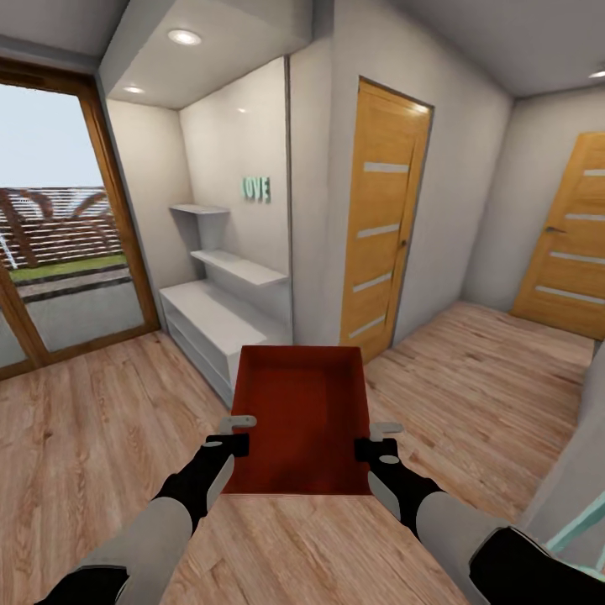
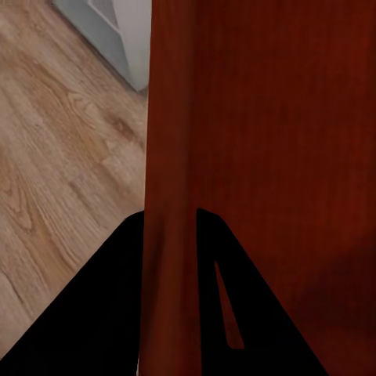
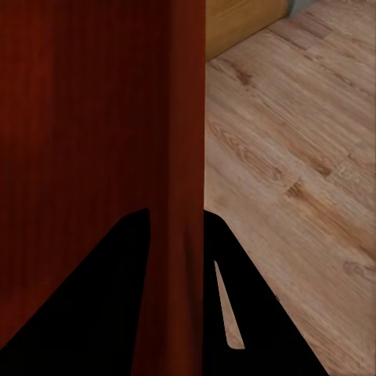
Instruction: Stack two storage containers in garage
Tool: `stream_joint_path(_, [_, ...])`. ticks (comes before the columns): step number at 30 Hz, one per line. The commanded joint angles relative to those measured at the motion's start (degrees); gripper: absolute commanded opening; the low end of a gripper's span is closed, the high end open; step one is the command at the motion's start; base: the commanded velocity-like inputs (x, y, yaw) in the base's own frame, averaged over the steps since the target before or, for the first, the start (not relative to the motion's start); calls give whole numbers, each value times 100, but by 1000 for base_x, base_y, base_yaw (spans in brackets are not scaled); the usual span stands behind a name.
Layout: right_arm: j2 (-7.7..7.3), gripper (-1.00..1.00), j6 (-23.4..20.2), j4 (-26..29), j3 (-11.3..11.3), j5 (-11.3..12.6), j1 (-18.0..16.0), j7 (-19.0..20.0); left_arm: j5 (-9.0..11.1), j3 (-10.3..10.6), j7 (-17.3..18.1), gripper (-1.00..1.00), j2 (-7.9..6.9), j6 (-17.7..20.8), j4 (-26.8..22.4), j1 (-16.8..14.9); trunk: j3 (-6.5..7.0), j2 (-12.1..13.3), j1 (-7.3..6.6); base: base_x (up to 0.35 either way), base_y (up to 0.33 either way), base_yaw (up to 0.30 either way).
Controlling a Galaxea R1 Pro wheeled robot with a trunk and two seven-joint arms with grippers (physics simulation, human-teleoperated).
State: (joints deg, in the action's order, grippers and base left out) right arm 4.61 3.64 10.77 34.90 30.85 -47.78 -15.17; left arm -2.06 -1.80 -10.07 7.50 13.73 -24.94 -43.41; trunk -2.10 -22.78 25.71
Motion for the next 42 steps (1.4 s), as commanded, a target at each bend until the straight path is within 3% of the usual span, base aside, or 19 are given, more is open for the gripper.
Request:
stream_joint_path(1, [-12, -100, 190, 18, -46, -23, -12, 5, 83, 70, -22, -100, -217, 24, 117, 0, -12, -13, 7, 321, 0, 0])
stream_joint_path(10, [-12, -100, 190, 14, -49, -19, -12, 5, 80, 82, -22, -100, -214, 27, 112, 0, -12, -13, 7, 180, 0, -56])
stream_joint_path(29, [-12, -100, 188, 13, -50, -17, -12, 5, 68, 85, -47, -100, -214, 35, 112, 0, -12, -13, 7, 15, 6, -229])
stream_joint_path(42, [-12, -100, 189, 13, -47, -16, -12, 5, 82, 83, -40, -100, -214, 33, 120, 0, -12, -13, 7, 273, 164, -21])
